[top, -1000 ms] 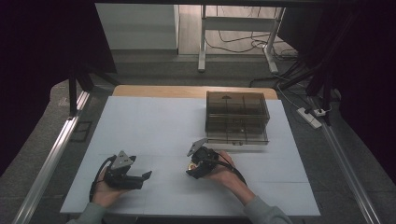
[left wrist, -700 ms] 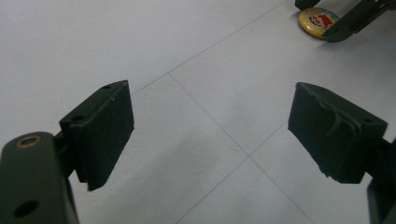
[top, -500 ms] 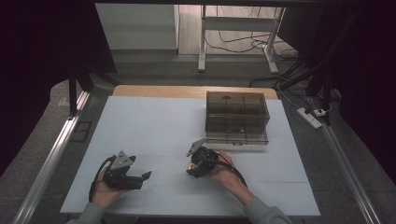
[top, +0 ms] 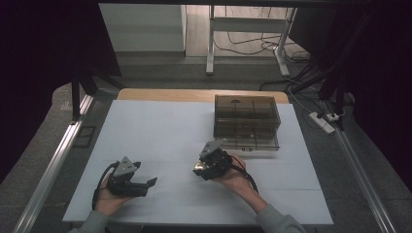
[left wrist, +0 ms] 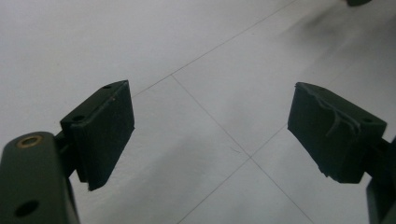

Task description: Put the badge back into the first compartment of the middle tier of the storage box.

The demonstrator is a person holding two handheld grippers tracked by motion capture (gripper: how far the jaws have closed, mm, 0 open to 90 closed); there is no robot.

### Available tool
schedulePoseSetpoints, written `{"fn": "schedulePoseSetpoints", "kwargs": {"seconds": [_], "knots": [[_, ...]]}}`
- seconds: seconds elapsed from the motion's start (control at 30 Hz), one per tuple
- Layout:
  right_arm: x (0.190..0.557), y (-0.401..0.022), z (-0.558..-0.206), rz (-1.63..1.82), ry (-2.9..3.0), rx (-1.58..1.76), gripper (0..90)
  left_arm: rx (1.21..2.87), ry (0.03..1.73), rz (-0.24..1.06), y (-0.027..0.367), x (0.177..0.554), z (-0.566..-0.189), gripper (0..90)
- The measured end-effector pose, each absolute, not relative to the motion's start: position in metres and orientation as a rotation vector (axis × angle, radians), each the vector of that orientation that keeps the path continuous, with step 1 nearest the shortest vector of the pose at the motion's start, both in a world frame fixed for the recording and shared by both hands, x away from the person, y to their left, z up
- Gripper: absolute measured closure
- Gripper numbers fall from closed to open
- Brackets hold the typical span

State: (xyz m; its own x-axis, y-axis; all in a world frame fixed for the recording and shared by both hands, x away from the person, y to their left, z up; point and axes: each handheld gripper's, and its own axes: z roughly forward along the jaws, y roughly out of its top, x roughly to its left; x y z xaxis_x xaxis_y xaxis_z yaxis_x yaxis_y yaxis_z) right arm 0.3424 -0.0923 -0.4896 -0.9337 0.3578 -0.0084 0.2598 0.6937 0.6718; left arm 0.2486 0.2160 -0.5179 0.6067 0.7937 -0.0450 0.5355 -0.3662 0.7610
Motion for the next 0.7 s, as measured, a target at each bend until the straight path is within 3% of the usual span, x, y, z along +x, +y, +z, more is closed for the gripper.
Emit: {"fn": "schedulePoseSetpoints", "kwargs": {"seconds": [0.7], "knots": [[0.333,-0.102,-0.468,1.216,2.646,0.478,47.2,2.053,1.047,0.427,0.217,0.249,-0.518,15.1]]}}
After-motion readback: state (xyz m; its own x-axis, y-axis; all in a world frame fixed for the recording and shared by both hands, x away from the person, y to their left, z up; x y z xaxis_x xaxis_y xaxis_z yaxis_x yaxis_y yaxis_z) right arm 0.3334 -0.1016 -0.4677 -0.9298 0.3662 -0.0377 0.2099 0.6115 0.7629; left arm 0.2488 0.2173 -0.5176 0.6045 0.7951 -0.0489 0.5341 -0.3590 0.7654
